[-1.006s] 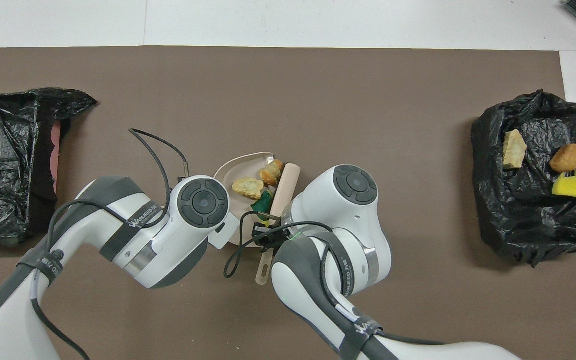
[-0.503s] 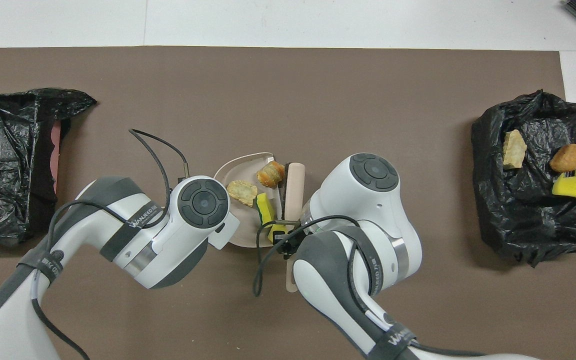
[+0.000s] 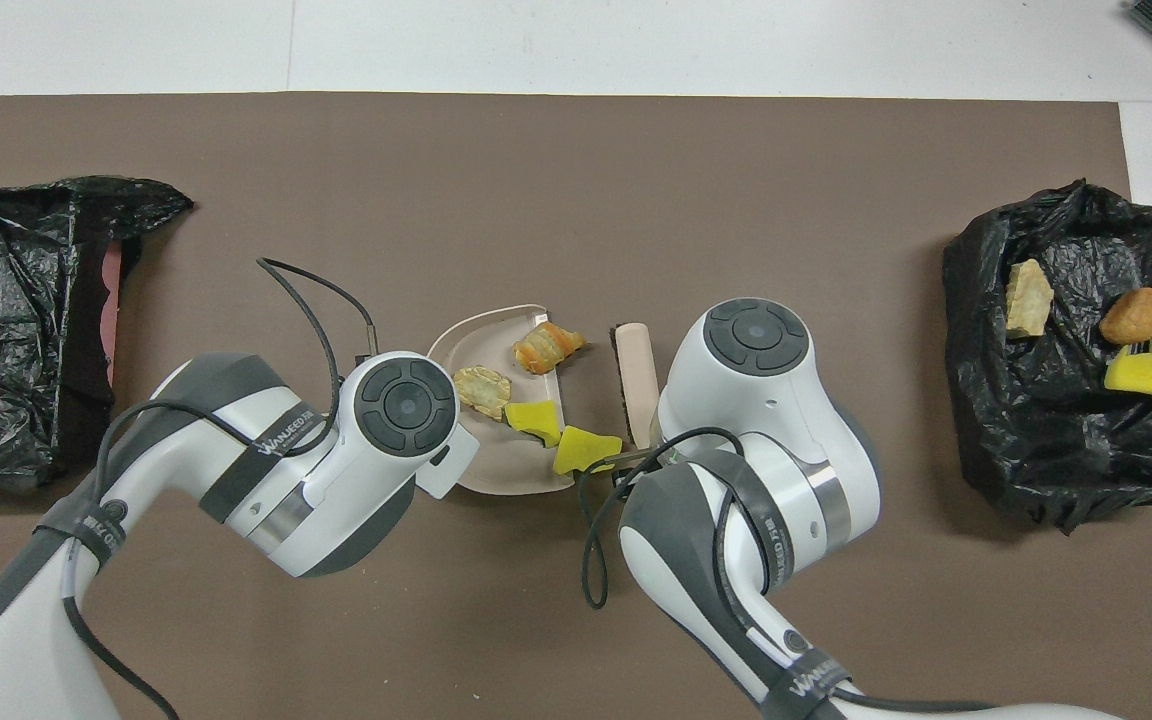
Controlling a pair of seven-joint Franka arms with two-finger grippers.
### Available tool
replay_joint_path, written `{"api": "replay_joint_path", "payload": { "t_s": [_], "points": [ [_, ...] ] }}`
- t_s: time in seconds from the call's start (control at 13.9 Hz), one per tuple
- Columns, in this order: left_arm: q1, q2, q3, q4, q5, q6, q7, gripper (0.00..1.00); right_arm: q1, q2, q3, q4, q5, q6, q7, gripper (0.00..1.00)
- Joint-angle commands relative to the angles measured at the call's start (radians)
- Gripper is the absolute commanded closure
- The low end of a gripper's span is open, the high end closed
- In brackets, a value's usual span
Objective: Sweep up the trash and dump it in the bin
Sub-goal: 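Sweep the yellow sponge pieces into the dustpan with the right gripper's brush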
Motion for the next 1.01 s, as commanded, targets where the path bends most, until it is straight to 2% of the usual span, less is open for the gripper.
{"api": "replay_joint_path", "payload": {
  "t_s": [0.0, 0.29, 0.43, 0.65, 0.93],
  "points": [
    [0.003, -0.028, 0.003, -0.035, 0.005, 0.017, -0.003, 1.00, -0.013, 0.062, 0.011, 0.018, -0.068, 0.020, -0.045, 1.00],
    [0.003, -0.028, 0.003, -0.035, 0.005, 0.017, -0.003, 1.00, 0.030, 0.077, 0.022, 0.024, -0.058, 0.037, -0.059, 1.00],
    [0.003, -0.028, 0.003, -0.035, 0.005, 0.017, -0.003, 1.00, 0.067, 0.076, 0.028, 0.016, -0.035, 0.084, -0.103, 1.00],
    [0.003, -0.028, 0.003, -0.035, 0.005, 0.017, -0.003, 1.00, 0.078, 0.071, 0.057, 0.004, 0.089, 0.176, -0.178, 1.00],
    [0.004, -0.026, 0.003, -0.034, 0.005, 0.017, 0.002, 1.00, 0.070, 0.064, 0.068, 0.012, 0.133, 0.155, -0.183, 1.00]
  ]
}}
